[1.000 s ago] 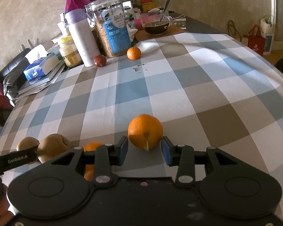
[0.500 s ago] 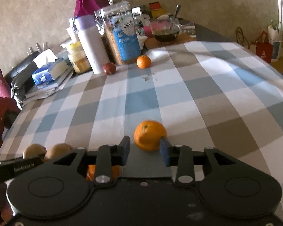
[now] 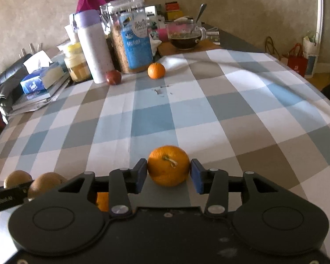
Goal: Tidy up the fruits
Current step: 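Grasp the orange with the right tool while the left tool lifts the kiwi, then carry kiwi and orange over the tray and open both tools to release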
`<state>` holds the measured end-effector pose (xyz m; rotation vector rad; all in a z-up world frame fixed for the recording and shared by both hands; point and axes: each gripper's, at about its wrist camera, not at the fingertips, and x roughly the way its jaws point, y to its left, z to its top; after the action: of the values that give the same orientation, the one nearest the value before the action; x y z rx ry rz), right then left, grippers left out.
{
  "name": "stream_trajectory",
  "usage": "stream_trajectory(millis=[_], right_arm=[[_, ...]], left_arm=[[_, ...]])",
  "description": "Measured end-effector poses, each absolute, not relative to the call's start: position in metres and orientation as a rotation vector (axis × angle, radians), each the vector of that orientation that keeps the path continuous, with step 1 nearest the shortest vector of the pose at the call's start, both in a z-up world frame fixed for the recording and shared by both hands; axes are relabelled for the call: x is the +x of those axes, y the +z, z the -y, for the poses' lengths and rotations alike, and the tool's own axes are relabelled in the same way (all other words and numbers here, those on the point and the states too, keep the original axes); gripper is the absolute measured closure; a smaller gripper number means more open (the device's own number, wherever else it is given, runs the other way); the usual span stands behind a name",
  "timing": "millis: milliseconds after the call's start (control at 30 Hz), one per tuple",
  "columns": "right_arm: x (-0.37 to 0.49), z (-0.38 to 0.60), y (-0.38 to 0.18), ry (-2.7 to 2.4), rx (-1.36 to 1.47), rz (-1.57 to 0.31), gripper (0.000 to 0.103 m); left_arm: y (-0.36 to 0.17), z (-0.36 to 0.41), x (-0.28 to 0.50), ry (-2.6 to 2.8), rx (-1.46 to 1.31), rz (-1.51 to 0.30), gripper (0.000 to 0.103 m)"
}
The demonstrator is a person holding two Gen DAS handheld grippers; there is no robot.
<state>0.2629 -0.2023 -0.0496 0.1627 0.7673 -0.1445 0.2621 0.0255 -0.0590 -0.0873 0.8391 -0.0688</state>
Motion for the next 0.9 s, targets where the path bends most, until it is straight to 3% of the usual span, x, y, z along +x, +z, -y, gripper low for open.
stream_trajectory(millis=[400,667,900], right_arm=[[0.256,0.202,-0.047,-0.15,0.167,-0.704,0.059],[0.246,0.18,-0.044,-0.122,0.005,-0.616,0.06],[0.249,0.187,-0.043,-0.117,0.049,-0.639,0.06]], left_arm=[[-0.058,-0.042,0.264,-0.079,-0.216,-0.826,0.043],[-0.055,-0.033,0.26,-0.045,-0.152,-0.791,0.043],[-0.054,-0.032,0.257,-0.027,-0.136,-0.768,0.043]])
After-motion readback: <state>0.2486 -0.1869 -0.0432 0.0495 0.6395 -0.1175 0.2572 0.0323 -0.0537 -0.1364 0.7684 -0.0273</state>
